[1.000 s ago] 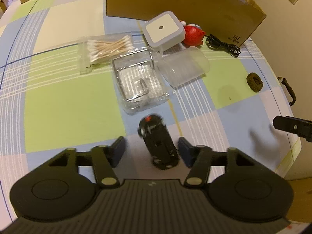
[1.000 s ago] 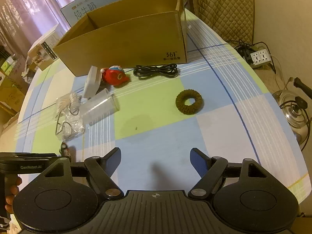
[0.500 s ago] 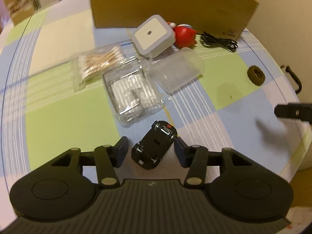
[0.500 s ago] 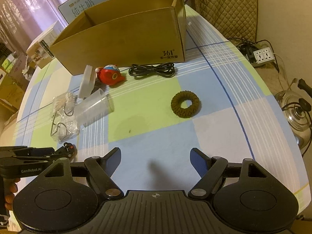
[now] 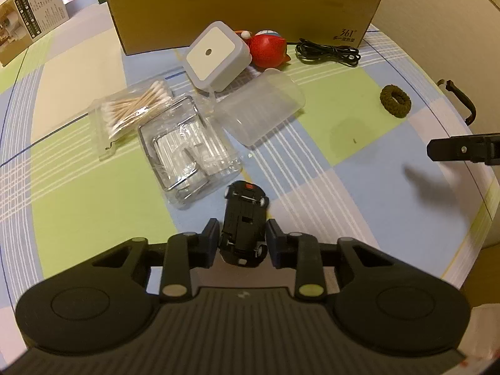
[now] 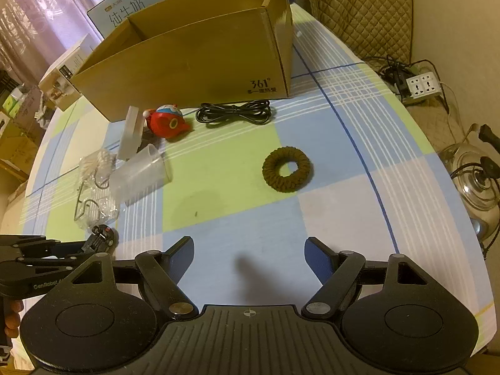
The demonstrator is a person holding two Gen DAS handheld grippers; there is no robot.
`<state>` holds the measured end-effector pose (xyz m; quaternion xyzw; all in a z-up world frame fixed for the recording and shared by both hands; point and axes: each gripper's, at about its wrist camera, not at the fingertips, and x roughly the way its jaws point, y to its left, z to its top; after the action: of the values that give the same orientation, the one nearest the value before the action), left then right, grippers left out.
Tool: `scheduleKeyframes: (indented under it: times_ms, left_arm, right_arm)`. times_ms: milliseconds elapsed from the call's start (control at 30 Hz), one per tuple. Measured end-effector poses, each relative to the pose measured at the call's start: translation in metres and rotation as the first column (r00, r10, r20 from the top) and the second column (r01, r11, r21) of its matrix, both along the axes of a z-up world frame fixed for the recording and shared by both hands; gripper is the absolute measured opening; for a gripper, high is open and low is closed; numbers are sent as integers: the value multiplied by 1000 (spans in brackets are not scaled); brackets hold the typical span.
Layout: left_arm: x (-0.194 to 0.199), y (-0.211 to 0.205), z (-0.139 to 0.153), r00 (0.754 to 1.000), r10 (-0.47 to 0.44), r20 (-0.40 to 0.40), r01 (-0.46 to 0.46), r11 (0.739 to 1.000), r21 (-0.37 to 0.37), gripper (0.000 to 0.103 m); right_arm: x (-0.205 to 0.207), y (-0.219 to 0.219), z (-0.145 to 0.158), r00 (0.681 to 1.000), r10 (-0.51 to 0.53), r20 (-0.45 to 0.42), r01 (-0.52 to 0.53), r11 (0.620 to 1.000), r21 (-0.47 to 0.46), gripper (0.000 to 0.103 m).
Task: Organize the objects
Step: 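Lower the left tool onto the black toy car and close on it, then grasp the brown fuzzy ring with the right tool while the left tool holds the car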
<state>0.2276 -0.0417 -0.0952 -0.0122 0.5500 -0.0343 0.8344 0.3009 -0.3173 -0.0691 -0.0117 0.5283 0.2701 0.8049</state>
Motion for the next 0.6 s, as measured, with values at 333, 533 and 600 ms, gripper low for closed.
scheduleKeyframes:
  times_ms: [333,533,600]
  left_arm:
    - [5,-10,2,1000,-21,6,20,998,60,33]
    - [8,-13,-2,1000,-31,2,31,996,84,27]
    - [8,-12,-2,1000,-20,4,20,997,79,27]
  right_arm:
    - [3,-3,-3,1000,-2,-5,2,1000,2,75]
    - [7,-5,-5,1000,-4,-6,4,1000,2,75]
    - [7,-6,-6,1000,-5,-6,5,1000,3,75]
